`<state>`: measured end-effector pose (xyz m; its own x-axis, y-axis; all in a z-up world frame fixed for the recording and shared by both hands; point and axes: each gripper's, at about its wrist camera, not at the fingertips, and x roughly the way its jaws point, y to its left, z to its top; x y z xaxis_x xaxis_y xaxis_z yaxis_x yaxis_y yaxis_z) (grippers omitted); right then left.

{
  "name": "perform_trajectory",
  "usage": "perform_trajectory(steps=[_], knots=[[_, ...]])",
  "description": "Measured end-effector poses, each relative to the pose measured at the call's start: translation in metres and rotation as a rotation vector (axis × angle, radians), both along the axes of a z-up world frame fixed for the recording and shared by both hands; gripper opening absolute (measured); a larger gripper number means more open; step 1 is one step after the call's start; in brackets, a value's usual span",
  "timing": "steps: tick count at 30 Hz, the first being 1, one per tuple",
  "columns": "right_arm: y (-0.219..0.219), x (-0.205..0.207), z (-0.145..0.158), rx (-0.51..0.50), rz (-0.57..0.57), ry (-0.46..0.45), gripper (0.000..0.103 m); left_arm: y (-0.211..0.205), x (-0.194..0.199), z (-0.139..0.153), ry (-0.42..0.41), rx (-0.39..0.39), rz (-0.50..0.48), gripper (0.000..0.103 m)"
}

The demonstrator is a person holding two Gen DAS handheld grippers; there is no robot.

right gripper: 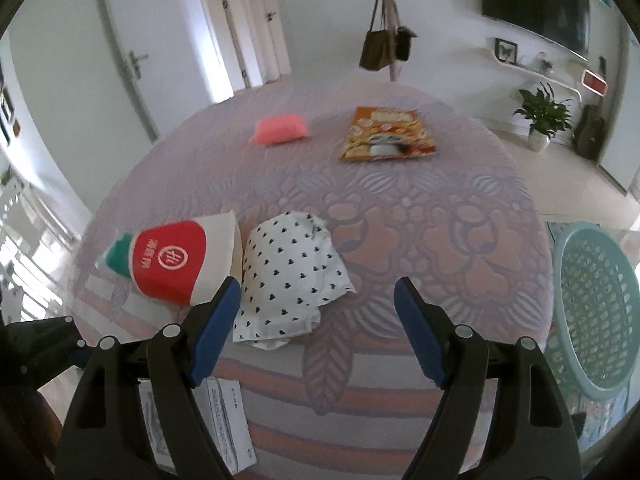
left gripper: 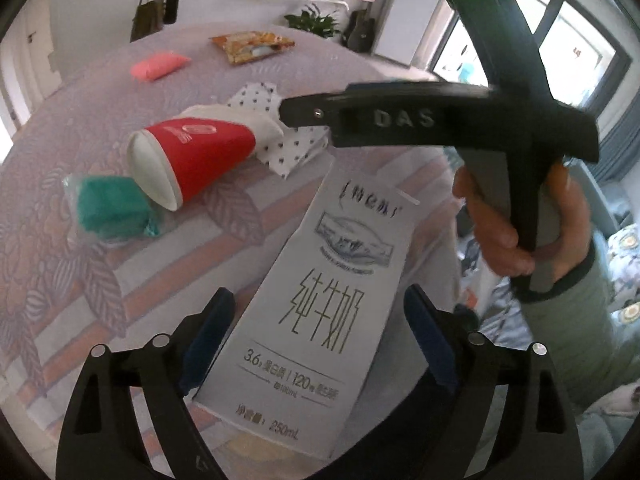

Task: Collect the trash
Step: 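Grasp the white milk carton with the left tool while the right tool grasps the polka-dot bag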

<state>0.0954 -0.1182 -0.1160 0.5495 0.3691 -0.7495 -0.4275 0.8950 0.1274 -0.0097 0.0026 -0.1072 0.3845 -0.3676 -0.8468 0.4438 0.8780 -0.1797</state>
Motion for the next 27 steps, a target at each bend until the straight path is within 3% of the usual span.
perform_trajectory(steps=[2,6,12,16,18,20,22,27], knots=[[0.004,0.002,-0.002,-0.012,0.007,0.013,0.075,-0.004,-0.001,0.0,-0.018,0.017,-0.001,0.082],[0.012,0.006,-0.005,-0.038,0.027,0.045,0.075,-0.003,-0.001,0.003,-0.041,0.03,0.016,0.056],[0.028,0.01,-0.009,-0.06,0.038,0.075,0.075,0.012,-0.008,0.004,-0.052,0.0,0.057,0.055],[0.036,0.014,-0.012,-0.108,0.028,0.053,0.064,0.025,-0.012,0.006,-0.059,-0.016,0.096,0.054],[0.035,0.013,-0.011,-0.115,0.03,0.045,0.051,0.031,-0.012,0.008,-0.062,-0.021,0.113,0.054],[0.03,0.013,-0.01,-0.101,0.036,0.049,0.032,0.035,-0.012,0.01,-0.064,-0.037,0.125,0.054],[0.022,0.014,-0.008,-0.067,0.03,0.059,0.021,0.036,-0.01,0.013,-0.074,-0.051,0.127,0.054],[-0.003,0.013,0.004,-0.004,-0.017,0.036,0.014,0.028,-0.009,0.027,-0.108,-0.082,0.104,0.054]])
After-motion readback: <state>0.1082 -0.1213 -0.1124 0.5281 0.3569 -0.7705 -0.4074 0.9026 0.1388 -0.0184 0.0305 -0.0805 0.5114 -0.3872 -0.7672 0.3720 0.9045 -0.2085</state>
